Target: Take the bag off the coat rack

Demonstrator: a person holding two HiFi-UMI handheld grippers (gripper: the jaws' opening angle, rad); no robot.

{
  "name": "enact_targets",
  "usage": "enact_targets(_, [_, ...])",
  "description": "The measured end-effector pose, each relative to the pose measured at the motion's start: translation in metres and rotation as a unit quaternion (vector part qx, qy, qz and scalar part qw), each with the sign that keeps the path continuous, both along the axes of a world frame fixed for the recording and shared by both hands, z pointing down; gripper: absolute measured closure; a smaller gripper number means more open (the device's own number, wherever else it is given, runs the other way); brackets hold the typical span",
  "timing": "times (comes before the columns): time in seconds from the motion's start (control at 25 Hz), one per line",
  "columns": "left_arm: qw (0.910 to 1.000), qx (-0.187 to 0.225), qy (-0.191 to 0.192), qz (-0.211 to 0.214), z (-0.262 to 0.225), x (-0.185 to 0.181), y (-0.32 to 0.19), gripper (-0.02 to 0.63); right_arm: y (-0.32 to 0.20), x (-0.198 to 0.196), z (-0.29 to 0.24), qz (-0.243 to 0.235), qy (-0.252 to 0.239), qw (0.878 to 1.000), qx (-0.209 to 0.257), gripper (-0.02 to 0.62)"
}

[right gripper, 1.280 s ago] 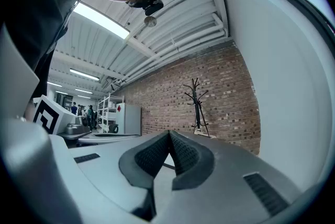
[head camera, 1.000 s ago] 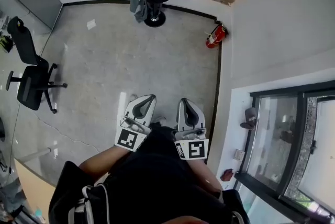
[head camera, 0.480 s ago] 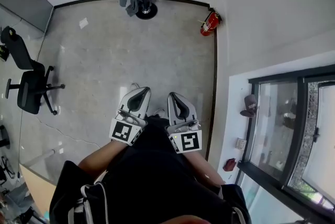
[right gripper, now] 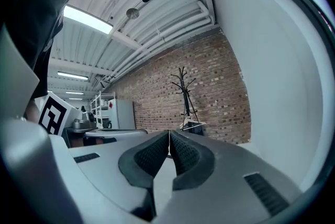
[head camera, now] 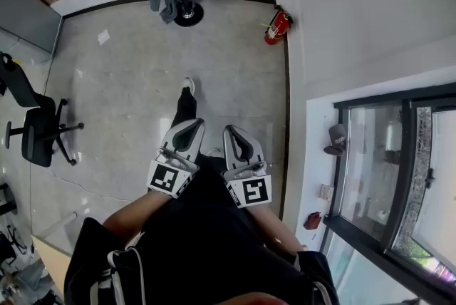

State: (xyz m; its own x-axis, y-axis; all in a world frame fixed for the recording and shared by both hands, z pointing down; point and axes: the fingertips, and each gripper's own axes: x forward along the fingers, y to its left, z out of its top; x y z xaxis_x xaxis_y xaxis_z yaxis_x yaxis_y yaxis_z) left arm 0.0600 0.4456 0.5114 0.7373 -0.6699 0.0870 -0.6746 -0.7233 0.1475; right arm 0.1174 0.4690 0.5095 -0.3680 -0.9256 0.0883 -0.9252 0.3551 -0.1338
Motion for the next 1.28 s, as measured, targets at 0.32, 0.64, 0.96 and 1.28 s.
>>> enact_targets(0.32, [0.9989,0.008,0.022,0.04,0.001,0.033,-0.067,0.586,-0.066,0.04,0.006,0.051,0.008,0.999,-0.01,0.575])
enact_targets(0.64, [0.9976,0.023,0.007,0.064,0.015,0.043,-0.227,0.586,-0.228,0.045,0.006,0.08,0.027,0.996,-0.023,0.575])
enact_targets(0.96, [0.9984,0.04,0.028,0.029,-0.04,-0.014,-0.423,0.586,-0.438,0.002,-0.043,0.072,-0.003,0.997,-0.01,0.575])
enact_targets(1.28, [0.9983,0.042,0.026,-0.029,-0.041,-0.064,-0.541,0.586,-0.557,-0.039,-0.046,0.029,-0.006,1.0,0.002,0.575])
